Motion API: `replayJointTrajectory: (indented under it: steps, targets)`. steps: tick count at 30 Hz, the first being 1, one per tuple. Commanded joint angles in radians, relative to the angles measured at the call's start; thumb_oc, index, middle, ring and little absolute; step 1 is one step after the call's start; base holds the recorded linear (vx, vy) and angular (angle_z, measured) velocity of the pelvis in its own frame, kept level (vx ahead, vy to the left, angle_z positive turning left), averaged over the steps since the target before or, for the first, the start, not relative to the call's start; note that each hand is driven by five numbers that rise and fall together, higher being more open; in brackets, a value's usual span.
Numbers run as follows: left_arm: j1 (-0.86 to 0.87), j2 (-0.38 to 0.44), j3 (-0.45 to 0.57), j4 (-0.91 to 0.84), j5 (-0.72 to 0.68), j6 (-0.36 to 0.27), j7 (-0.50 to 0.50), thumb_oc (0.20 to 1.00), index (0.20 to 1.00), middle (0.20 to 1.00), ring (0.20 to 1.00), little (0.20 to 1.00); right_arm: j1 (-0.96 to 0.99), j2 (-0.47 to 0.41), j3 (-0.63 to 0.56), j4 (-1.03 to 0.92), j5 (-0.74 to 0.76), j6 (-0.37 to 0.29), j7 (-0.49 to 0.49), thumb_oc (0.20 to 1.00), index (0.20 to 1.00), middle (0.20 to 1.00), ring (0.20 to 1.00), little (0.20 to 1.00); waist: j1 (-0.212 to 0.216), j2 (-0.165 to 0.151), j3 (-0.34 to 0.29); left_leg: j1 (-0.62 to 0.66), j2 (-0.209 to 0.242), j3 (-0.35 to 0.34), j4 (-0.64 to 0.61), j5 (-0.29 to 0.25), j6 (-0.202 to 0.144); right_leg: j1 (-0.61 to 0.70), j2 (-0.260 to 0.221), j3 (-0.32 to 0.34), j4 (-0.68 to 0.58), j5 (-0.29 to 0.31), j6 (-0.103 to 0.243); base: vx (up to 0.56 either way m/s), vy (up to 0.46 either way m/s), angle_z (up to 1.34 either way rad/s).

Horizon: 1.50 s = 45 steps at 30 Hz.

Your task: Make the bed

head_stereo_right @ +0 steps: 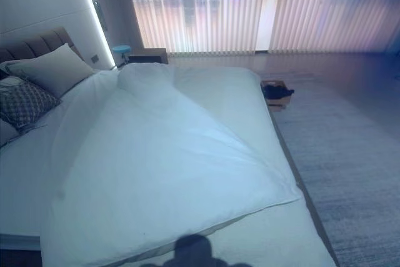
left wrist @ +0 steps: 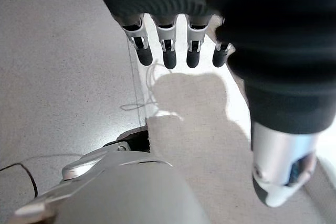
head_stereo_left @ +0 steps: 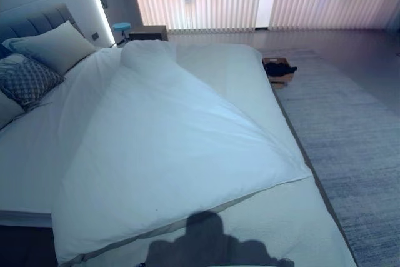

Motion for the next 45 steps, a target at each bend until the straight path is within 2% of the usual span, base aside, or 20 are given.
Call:
replayJointTrajectory:
  steps: [1, 24, 29, 31, 32, 33, 34, 36, 37, 39, 40, 41, 44, 45]
  targets:
    - [-0.045, 0.011, -0.001, 0.028, 0.028, -0.016, -0.013, 1.0, 1.0, 1.0, 1.0, 1.0, -0.049, 0.005, 0.049, 0.021, -0.025, -0.01, 0.004, 1.0, 1.0, 1.0, 1.0, 1.0, -0.007, -0.057, 0.003, 0.014, -0.036, -0.022, -0.033, -0.01, -0.023, 0.098, -0.065, 0.017, -0.037, 0.036, 0.102, 0.0, 0.0, 0.0]
    - [-0.041, -0.008, 0.011, 0.051, -0.002, -0.01, 0.0, 1.0, 1.0, 1.0, 1.0, 1.0, -0.058, 0.015, 0.049, 0.014, -0.002, -0.012, 0.0, 1.0, 1.0, 1.0, 1.0, 1.0, -0.005, -0.051, 0.02, 0.013, -0.035, -0.026, -0.033, -0.014, -0.024, 0.099, -0.068, 0.003, -0.037, 0.03, 0.102, 0.0, 0.0, 0.0]
    - [-0.046, -0.007, 0.011, 0.052, -0.002, -0.011, 0.004, 1.0, 1.0, 1.0, 1.0, 1.0, -0.06, 0.022, 0.029, 0.016, 0.053, -0.012, 0.005, 1.0, 1.0, 1.0, 1.0, 1.0, -0.005, -0.051, 0.023, 0.014, -0.036, -0.026, -0.033, -0.018, -0.024, 0.101, -0.069, -0.002, -0.037, 0.027, 0.104, 0.01, 0.002, 0.0]
    - [-0.048, -0.008, 0.01, 0.051, -0.008, -0.012, 0.004, 1.0, 1.0, 1.0, 1.0, 1.0, -0.063, 0.03, 0.003, 0.005, 0.125, -0.021, 0.009, 1.0, 1.0, 1.0, 1.0, 1.0, -0.007, -0.049, 0.026, 0.014, -0.036, -0.026, -0.033, -0.018, -0.025, 0.101, -0.07, -0.002, -0.037, 0.026, 0.104, 0.0, 0.0, 0.0]
    - [-0.051, -0.009, 0.009, 0.048, -0.019, -0.012, 0.006, 1.0, 1.0, 1.0, 1.0, 1.0, -0.071, 0.042, -0.027, -0.014, 0.228, -0.031, 0.01, 1.0, 1.0, 1.0, 1.0, 1.0, -0.009, -0.047, 0.032, 0.011, -0.036, -0.025, -0.033, -0.018, -0.025, 0.097, -0.07, -0.003, -0.037, 0.026, 0.104, 0.0, 0.0, 0.0]
    - [-0.051, -0.009, 0.009, 0.048, -0.019, -0.012, 0.006, 1.0, 1.0, 1.0, 1.0, 1.0, -0.071, 0.042, -0.027, -0.014, 0.228, -0.031, 0.01, 1.0, 1.0, 1.0, 1.0, 1.0, -0.009, -0.047, 0.032, 0.011, -0.036, -0.025, -0.033, -0.018, -0.025, 0.097, -0.07, -0.003, -0.037, 0.026, 0.104, 0.0, 0.0, 0.0]
    - [-0.058, -0.01, 0.007, 0.037, -0.038, -0.016, 0.011, 1.0, 1.0, 1.0, 1.0, 1.0, -0.087, 0.054, -0.048, -0.046, 0.349, -0.046, 0.017, 1.0, 1.0, 1.0, 1.0, 1.0, -0.01, -0.044, 0.043, 0.002, -0.037, -0.023, -0.033, -0.015, -0.026, 0.088, -0.071, -0.002, -0.037, 0.03, 0.105, -0.04, 0.018, -0.01]
    - [-0.068, -0.01, 0.003, 0.03, -0.065, -0.02, 0.019, 1.0, 1.0, 1.0, 1.0, 1.0, -0.103, 0.068, -0.051, -0.112, 0.474, -0.064, 0.02, 1.0, 1.0, 1.0, 1.0, 1.0, -0.011, -0.04, 0.059, -0.016, -0.036, -0.02, -0.033, -0.008, -0.027, 0.069, -0.073, 0.001, -0.037, 0.036, 0.107, -0.06, 0.02, -0.02]
    - [-0.068, -0.01, 0.003, 0.03, -0.065, -0.02, 0.019, 1.0, 1.0, 1.0, 1.0, 1.0, -0.103, 0.068, -0.051, -0.113, 0.475, -0.064, 0.019, 1.0, 1.0, 1.0, 1.0, 1.0, -0.011, -0.04, 0.059, -0.016, -0.036, -0.02, -0.033, -0.008, -0.027, 0.069, -0.073, 0.001, -0.037, 0.037, 0.107, -0.07, 0.013, -0.03]
    - [-0.079, -0.01, -0.009, 0.019, -0.085, -0.023, 0.029, 1.0, 1.0, 1.0, 1.0, 1.0, -0.128, 0.076, -0.046, -0.175, 0.58, -0.084, 0.014, 1.0, 1.0, 1.0, 1.0, 1.0, -0.011, -0.037, 0.082, -0.039, -0.037, -0.017, -0.033, 0.001, -0.03, 0.045, -0.076, 0.0, -0.037, 0.046, 0.108, -0.1, 0.016, -0.03]
    - [-0.093, -0.013, -0.023, 0.016, -0.105, -0.024, 0.038, 1.0, 1.0, 1.0, 1.0, 1.0, -0.154, 0.085, -0.044, -0.235, 0.687, -0.101, 0.009, 1.0, 1.0, 1.0, 1.0, 1.0, -0.01, -0.033, 0.1, -0.063, -0.036, -0.015, -0.033, 0.011, -0.032, 0.02, -0.079, -0.002, -0.036, 0.056, 0.108, -0.09, 0.015, -0.01]
    - [-0.094, -0.013, -0.023, 0.016, -0.105, -0.024, 0.038, 1.0, 1.0, 1.0, 1.0, 1.0, -0.154, 0.085, -0.044, -0.236, 0.687, -0.101, 0.008, 1.0, 1.0, 1.0, 1.0, 1.0, -0.009, -0.033, 0.1, -0.065, -0.036, -0.014, -0.033, 0.011, -0.032, 0.019, -0.079, -0.002, -0.036, 0.056, 0.108, -0.07, 0.016, 0.0]
    - [-0.108, -0.02, -0.039, 0.009, -0.138, -0.024, 0.051, 1.0, 1.0, 1.0, 1.0, 1.0, -0.188, 0.114, -0.053, -0.304, 0.865, -0.129, 0.002, 1.0, 1.0, 1.0, 1.0, 1.0, -0.005, -0.026, 0.119, -0.092, -0.038, -0.012, -0.033, 0.022, -0.035, -0.01, -0.08, -0.003, -0.036, 0.067, 0.109, -0.02, 0.007, -0.03]
    - [-0.109, -0.02, -0.039, 0.009, -0.138, -0.024, 0.051, 1.0, 1.0, 1.0, 1.0, 1.0, -0.188, 0.114, -0.052, -0.304, 0.866, -0.129, 0.002, 1.0, 1.0, 1.0, 1.0, 1.0, -0.005, -0.026, 0.118, -0.093, -0.038, -0.012, -0.033, 0.022, -0.035, -0.011, -0.08, -0.003, -0.035, 0.067, 0.109, -0.03, 0.015, 0.01]
